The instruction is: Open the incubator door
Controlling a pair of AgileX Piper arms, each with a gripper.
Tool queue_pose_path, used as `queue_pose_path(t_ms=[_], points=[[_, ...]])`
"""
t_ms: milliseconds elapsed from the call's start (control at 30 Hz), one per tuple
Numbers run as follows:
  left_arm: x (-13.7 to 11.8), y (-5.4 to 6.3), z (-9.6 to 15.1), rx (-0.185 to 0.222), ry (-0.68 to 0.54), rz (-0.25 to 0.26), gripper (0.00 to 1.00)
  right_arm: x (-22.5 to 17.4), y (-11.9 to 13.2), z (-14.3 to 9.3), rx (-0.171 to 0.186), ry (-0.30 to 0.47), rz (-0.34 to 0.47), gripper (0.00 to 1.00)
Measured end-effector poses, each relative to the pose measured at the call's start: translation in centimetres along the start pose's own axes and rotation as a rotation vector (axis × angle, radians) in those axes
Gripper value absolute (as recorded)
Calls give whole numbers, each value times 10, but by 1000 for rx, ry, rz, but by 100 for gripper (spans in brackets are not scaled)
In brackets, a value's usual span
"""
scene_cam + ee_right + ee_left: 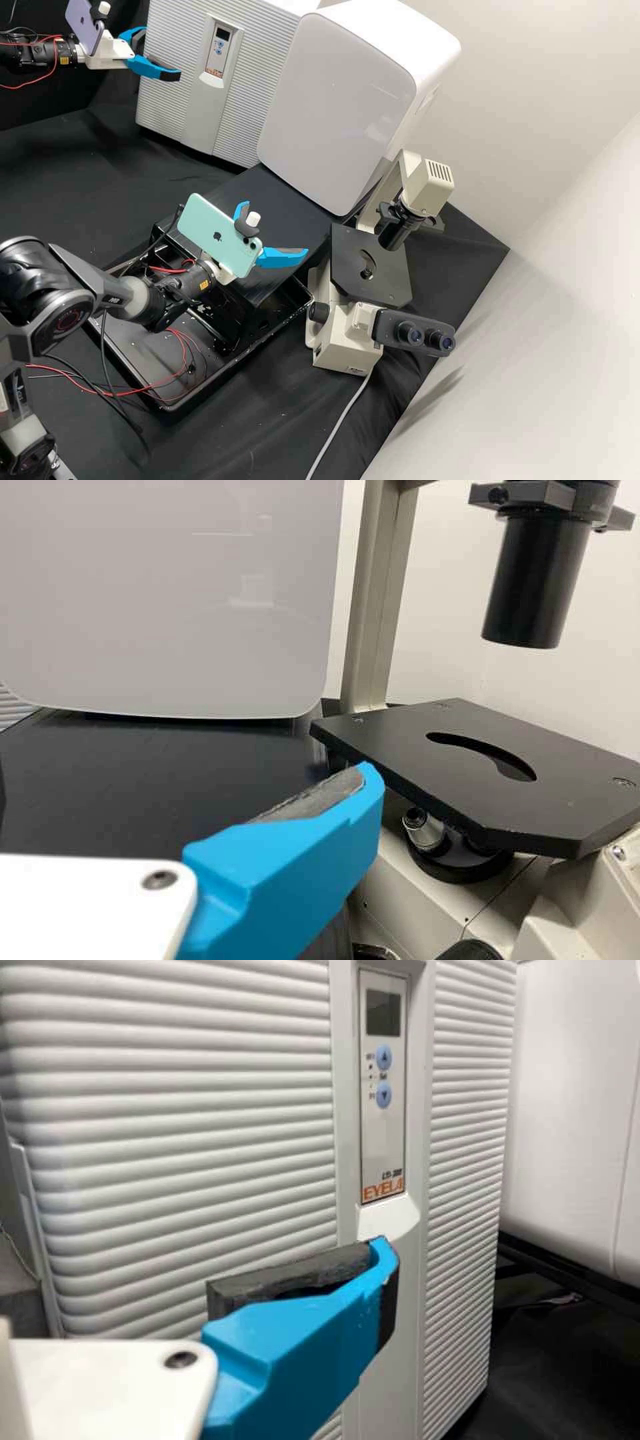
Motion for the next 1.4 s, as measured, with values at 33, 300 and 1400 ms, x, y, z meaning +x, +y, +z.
queue_pose_path(t_ms=[33, 300, 1400], points=[[0, 0, 1, 0, -2, 0, 100, 0, 0, 0, 0, 0, 0, 100], [-2, 3, 14, -2, -21, -2, 100, 0, 0, 0, 0, 0, 0, 100], [-5, -4, 19, -62, -12, -13, 0, 0, 0, 0, 0, 0, 0, 100]])
